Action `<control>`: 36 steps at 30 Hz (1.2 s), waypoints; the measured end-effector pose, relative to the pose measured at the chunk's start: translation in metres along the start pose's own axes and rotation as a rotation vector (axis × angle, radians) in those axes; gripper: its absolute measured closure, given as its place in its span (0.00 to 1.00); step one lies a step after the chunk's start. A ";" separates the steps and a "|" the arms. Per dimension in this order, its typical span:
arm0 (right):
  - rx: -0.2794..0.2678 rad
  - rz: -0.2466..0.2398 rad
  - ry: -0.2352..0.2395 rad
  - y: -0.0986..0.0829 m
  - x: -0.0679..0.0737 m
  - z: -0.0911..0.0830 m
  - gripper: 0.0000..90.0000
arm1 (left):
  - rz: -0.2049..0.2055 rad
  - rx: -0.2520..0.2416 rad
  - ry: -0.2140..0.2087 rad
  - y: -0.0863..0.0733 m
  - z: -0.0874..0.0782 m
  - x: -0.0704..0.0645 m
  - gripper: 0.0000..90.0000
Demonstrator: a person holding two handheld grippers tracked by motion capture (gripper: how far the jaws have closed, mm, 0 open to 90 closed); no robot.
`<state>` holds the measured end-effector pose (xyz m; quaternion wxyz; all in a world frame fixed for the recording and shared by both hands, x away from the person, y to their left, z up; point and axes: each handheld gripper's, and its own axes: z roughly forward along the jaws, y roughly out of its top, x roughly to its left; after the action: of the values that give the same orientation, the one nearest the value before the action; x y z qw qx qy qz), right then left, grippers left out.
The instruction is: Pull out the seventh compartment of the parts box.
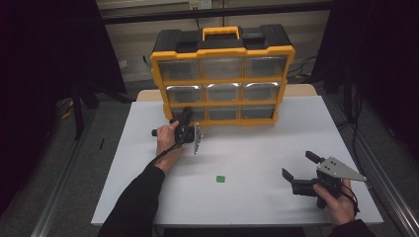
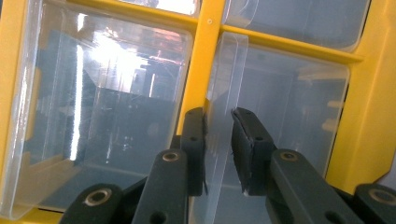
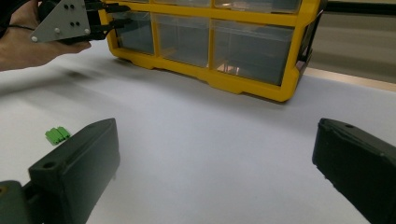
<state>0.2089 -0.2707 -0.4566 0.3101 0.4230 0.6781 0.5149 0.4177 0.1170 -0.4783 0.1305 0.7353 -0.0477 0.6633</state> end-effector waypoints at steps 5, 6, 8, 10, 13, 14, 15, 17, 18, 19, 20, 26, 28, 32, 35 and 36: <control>-0.001 -0.001 -0.003 0.000 0.000 0.000 0.01 | 0.014 -0.007 -0.005 -0.001 0.000 0.000 0.84; -0.002 -0.001 -0.003 0.000 0.000 0.000 0.01 | 0.012 -0.018 0.009 -0.001 0.000 -0.001 0.85; -0.001 0.000 -0.003 0.000 0.000 0.000 0.01 | -0.042 -0.050 0.009 -0.001 0.002 -0.005 0.85; -0.002 0.000 -0.003 0.000 -0.001 0.000 0.01 | -0.024 -0.063 0.017 -0.001 0.003 -0.003 0.85; -0.002 0.001 0.001 0.000 -0.001 0.000 0.01 | 0.039 -0.009 0.000 -0.001 -0.003 0.001 0.85; -0.002 0.000 0.000 0.000 -0.001 0.000 0.01 | 0.039 -0.009 0.000 -0.001 -0.003 0.001 0.85; -0.001 -0.001 0.001 0.000 -0.001 0.000 0.01 | 0.029 -0.013 0.011 -0.001 -0.003 0.000 0.85; 0.000 -0.001 -0.003 0.000 -0.001 0.000 0.01 | 0.026 -0.019 0.002 0.000 -0.005 0.000 0.85; 0.001 0.001 -0.002 0.000 0.000 0.000 0.01 | 0.026 -0.019 0.002 0.000 -0.005 0.000 0.85; 0.000 0.001 -0.002 0.000 0.000 0.000 0.01 | 0.030 -0.016 -0.002 0.000 -0.005 0.001 0.85; -0.001 0.001 -0.003 0.000 0.000 0.000 0.01 | -0.005 -0.042 0.003 0.000 -0.004 0.000 0.85; -0.004 0.001 -0.003 0.000 -0.001 -0.001 0.01 | -0.028 -0.036 0.005 -0.001 -0.005 -0.001 0.85; -0.003 -0.001 -0.003 0.000 -0.001 -0.001 0.01 | 0.011 -0.013 -0.008 -0.001 -0.006 0.001 0.85; -0.003 -0.001 -0.002 0.000 -0.001 -0.001 0.01 | -0.023 -0.059 -0.005 -0.001 -0.004 -0.002 0.85; -0.003 0.000 -0.004 0.000 -0.001 -0.002 0.01 | 0.013 -0.022 -0.001 -0.002 -0.006 0.000 0.85; -0.004 0.001 -0.005 0.000 -0.001 -0.002 0.01 | 0.028 -0.019 -0.004 -0.001 -0.006 0.001 0.85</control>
<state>0.2078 -0.2725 -0.4562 0.3125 0.4241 0.6758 0.5154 0.4122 0.1201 -0.4767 0.1278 0.7346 -0.0646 0.6632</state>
